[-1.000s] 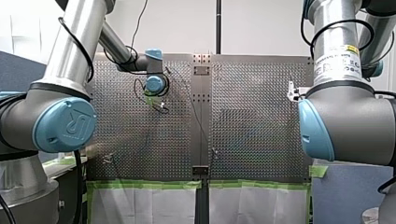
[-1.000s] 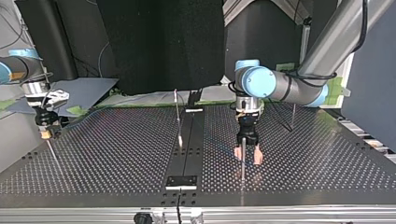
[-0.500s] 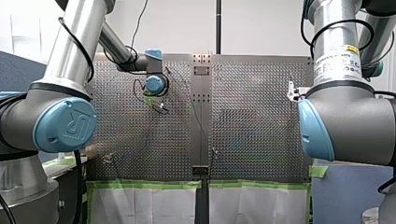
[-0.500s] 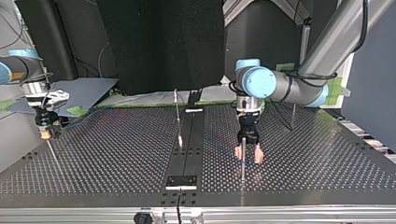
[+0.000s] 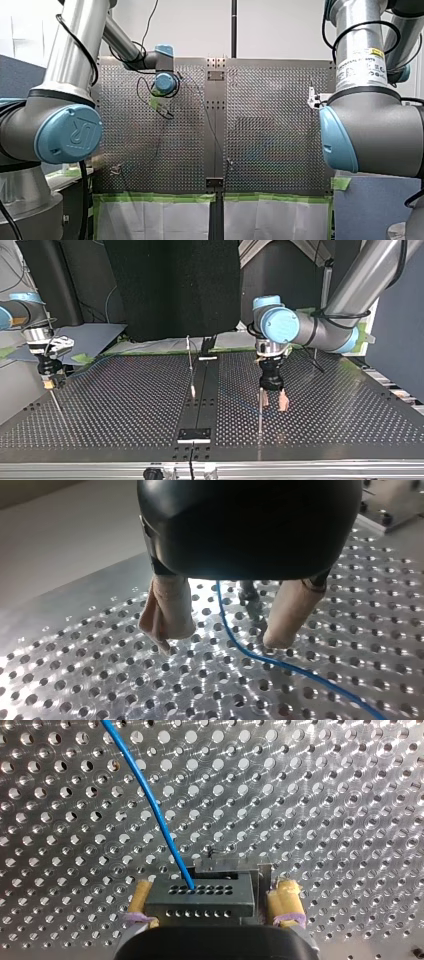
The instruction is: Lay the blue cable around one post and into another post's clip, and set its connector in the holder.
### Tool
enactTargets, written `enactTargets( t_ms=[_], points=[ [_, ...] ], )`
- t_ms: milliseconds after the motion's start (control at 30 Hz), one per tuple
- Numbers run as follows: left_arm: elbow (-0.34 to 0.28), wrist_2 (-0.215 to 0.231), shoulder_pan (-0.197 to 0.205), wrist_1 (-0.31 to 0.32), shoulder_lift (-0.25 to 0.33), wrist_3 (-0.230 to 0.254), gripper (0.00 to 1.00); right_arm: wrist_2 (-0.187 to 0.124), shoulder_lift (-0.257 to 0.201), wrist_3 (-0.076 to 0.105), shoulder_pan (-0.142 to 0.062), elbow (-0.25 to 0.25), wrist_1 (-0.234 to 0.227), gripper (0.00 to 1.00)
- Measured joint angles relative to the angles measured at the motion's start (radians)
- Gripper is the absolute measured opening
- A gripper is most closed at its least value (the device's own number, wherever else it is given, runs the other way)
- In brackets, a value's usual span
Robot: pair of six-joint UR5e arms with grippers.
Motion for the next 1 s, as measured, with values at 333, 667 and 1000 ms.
enactTargets(
  t_ms=[333, 667, 1000],
  points=[
    [-0.052, -0.013, -0.015, -0.093, 0.06, 0.093, 1.0, 0.0, 0.0, 0.0, 0.0, 0.0, 0.0, 0.98],
    [-0.106, -0.041, -0.011, -0.183, 0.151, 0.185, 1.0, 0.0, 0.0, 0.0, 0.0, 0.0, 0.0, 0.98],
    [-0.03, -0.015, -0.025, -0.268, 0.237, 0.271, 1.0, 0.0, 0.0, 0.0, 0.0, 0.0, 0.0, 0.98]
  ],
)
